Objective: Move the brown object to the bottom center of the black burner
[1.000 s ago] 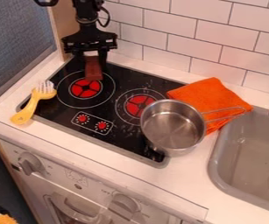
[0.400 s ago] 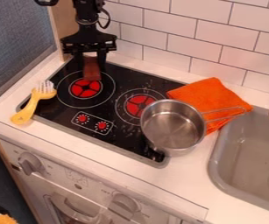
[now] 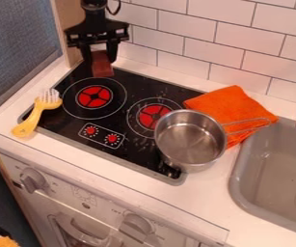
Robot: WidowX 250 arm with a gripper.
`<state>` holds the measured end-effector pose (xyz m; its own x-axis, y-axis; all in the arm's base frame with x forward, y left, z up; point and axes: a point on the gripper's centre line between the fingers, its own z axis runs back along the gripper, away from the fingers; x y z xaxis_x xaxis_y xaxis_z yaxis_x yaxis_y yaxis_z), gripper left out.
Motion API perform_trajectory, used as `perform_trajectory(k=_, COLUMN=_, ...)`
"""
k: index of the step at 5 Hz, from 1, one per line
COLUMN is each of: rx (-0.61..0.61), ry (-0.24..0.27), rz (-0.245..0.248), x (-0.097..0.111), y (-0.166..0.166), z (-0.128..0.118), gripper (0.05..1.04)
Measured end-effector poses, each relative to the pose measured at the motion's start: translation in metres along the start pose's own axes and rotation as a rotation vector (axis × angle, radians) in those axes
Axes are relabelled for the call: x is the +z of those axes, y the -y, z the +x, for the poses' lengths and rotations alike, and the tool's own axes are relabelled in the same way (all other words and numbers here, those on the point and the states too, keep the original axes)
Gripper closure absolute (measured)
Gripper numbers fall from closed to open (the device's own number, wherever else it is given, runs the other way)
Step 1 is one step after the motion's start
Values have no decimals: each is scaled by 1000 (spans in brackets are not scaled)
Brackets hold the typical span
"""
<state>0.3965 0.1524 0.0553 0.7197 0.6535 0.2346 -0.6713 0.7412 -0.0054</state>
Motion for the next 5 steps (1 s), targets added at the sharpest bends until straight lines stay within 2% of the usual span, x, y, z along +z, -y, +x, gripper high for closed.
perform_trajectory(k=1, rx=22, ry=11, rz=-37, x=22, y=0, z=-10, gripper=489)
perform_trajectory(k=2, rx=61, ry=40, rz=-36, x=42, y=-4, z=-27, gripper=489)
perform_trajectory(k=3, rx=121, ry=38, rz=-44, x=55, y=-11, z=-46, gripper=489)
perform_trajectory(k=4, rx=168, ry=41, rz=-19, x=54, y=-22, z=-63, gripper=489)
perform_trajectory(k=5, rx=222, ry=28, rz=46, x=44, y=-25, z=-82, gripper=489)
